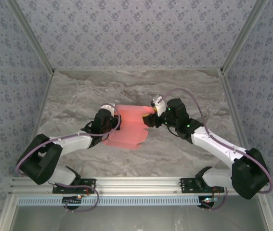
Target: Fold the paper box
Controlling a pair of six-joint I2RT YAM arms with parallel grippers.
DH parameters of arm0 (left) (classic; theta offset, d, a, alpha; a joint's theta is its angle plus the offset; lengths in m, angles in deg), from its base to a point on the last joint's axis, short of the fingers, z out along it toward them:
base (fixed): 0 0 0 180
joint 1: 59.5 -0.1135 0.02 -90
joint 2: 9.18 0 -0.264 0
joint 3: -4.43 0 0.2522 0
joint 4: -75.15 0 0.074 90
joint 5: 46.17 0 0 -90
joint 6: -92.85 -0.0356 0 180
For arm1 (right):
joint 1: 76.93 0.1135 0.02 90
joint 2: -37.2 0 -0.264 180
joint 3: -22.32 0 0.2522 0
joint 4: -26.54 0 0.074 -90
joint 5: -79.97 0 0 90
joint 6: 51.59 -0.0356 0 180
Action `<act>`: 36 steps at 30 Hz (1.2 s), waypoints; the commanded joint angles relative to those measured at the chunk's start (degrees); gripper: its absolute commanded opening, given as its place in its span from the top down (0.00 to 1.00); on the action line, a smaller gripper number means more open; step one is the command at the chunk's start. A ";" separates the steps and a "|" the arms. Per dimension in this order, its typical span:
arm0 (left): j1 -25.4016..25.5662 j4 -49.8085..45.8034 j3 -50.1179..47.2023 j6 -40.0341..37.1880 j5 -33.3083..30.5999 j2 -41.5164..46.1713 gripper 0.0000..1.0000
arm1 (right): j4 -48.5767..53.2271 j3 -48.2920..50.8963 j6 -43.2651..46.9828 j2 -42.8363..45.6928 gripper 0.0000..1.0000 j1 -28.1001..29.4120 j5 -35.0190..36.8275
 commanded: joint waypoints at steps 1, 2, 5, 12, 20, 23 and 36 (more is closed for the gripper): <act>-0.54 -0.40 1.66 2.35 0.95 0.63 0.98 | 0.15 2.04 0.57 5.00 0.36 -1.16 -2.86; -0.84 -1.30 1.99 3.15 1.14 0.81 0.98 | 1.07 2.81 1.65 6.62 0.34 -1.34 -3.24; -1.43 -3.41 2.93 5.11 1.56 1.14 0.99 | 3.06 5.15 4.66 11.30 0.31 -1.89 -4.65; -1.62 -3.76 3.61 7.81 4.22 1.36 0.99 | 6.11 8.77 11.15 14.64 0.28 -3.18 -5.61; -1.63 -4.05 3.74 11.12 8.26 1.82 0.99 | -1.26 11.00 11.14 12.56 0.27 -3.65 1.17; -1.40 -3.28 3.45 11.81 9.03 1.70 0.99 | -4.94 10.99 9.72 10.99 0.30 -3.69 2.47; 0.12 -2.26 3.54 11.93 9.26 0.63 0.99 | -11.68 8.54 7.01 6.10 0.36 -2.28 2.54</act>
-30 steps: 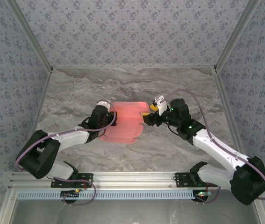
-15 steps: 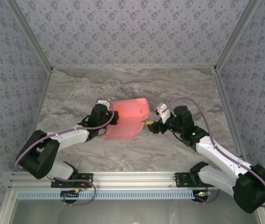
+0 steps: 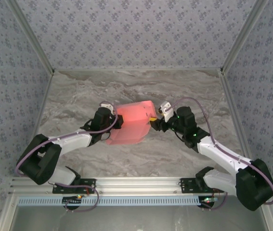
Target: Fold the paper box
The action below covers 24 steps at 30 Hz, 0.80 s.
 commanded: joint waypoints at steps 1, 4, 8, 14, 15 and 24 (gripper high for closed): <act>0.99 1.52 1.74 0.74 1.76 0.34 0.99 | -2.07 -2.23 -0.66 -0.58 0.36 0.66 0.26; 1.31 1.65 1.88 0.64 1.76 0.16 0.99 | -1.77 -3.09 0.07 -1.30 0.40 1.08 -1.84; 1.62 1.57 2.22 0.71 1.64 0.07 0.99 | -1.52 -4.44 1.62 -2.63 0.53 2.27 -5.19; 1.71 1.78 1.93 0.44 0.87 -0.06 0.99 | -1.76 -5.68 2.18 -3.33 0.54 3.62 -7.66; 1.68 1.75 1.88 0.26 0.76 -0.08 0.99 | -1.51 -5.86 1.96 -3.20 0.55 3.56 -7.94; 1.70 2.46 2.04 -1.90 0.50 0.19 0.99 | -1.28 -6.66 -2.10 -3.81 0.64 2.66 -9.31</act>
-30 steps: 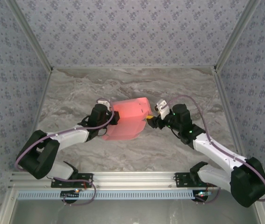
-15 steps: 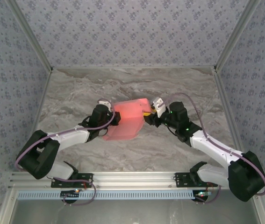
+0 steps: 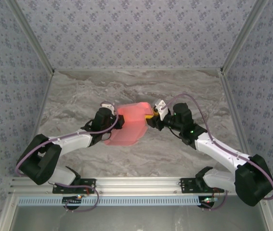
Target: Fold the paper box
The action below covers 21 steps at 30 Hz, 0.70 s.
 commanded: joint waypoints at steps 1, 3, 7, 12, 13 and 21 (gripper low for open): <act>0.88 1.70 1.94 -2.11 0.55 0.33 0.99 | -1.14 -2.34 -1.95 -1.35 0.65 0.40 -2.17; 0.97 1.60 1.74 -1.82 -0.24 0.66 0.99 | -1.02 -2.78 -2.35 -2.48 0.68 1.11 -0.58; 1.04 0.42 1.81 -1.05 -2.01 0.94 0.99 | 0.39 -4.10 0.31 -4.51 0.67 4.48 2.17; 1.18 -1.38 2.54 -1.45 -2.93 0.60 0.99 | 6.37 -7.70 6.13 -6.70 0.66 7.51 6.07; 1.27 -1.41 2.43 -1.58 -3.15 0.54 0.99 | 7.72 -8.50 7.08 -7.11 0.67 7.67 6.89; 1.39 -3.99 1.85 -0.22 -7.62 0.87 0.99 | 11.13 -11.72 6.90 -12.21 0.65 11.16 22.78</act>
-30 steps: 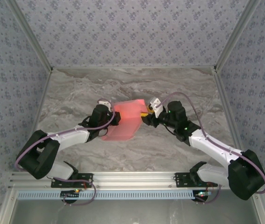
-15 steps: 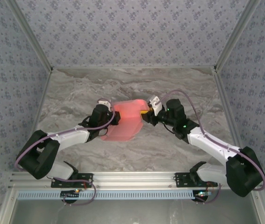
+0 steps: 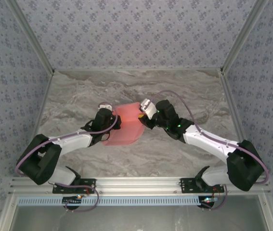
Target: Fold the paper box
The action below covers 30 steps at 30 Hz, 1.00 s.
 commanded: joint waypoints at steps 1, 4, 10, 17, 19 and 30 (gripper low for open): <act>1.40 -0.49 1.88 -0.44 -1.10 0.76 0.99 | 0.40 -1.40 0.60 -2.13 0.64 2.95 5.05; 1.45 -1.25 1.97 -0.43 -2.27 -0.04 0.99 | 1.44 -3.29 3.49 -4.97 0.64 5.96 8.09; 1.55 -1.38 2.25 -1.01 -3.97 -2.25 0.99 | 1.66 -6.54 2.53 -10.09 0.63 7.59 8.72; 1.79 -1.65 2.77 -1.16 -5.77 -3.95 0.99 | 3.74 -8.72 -2.36 -10.82 0.56 6.34 -1.27; 1.75 -1.81 2.81 -1.52 -6.42 -4.16 0.99 | 4.72 -8.81 -4.12 -10.04 0.56 4.80 -8.11; 2.01 -2.41 2.98 -3.20 -8.21 -4.34 0.99 | 3.40 -6.60 -10.73 -6.96 0.54 -2.34 -28.01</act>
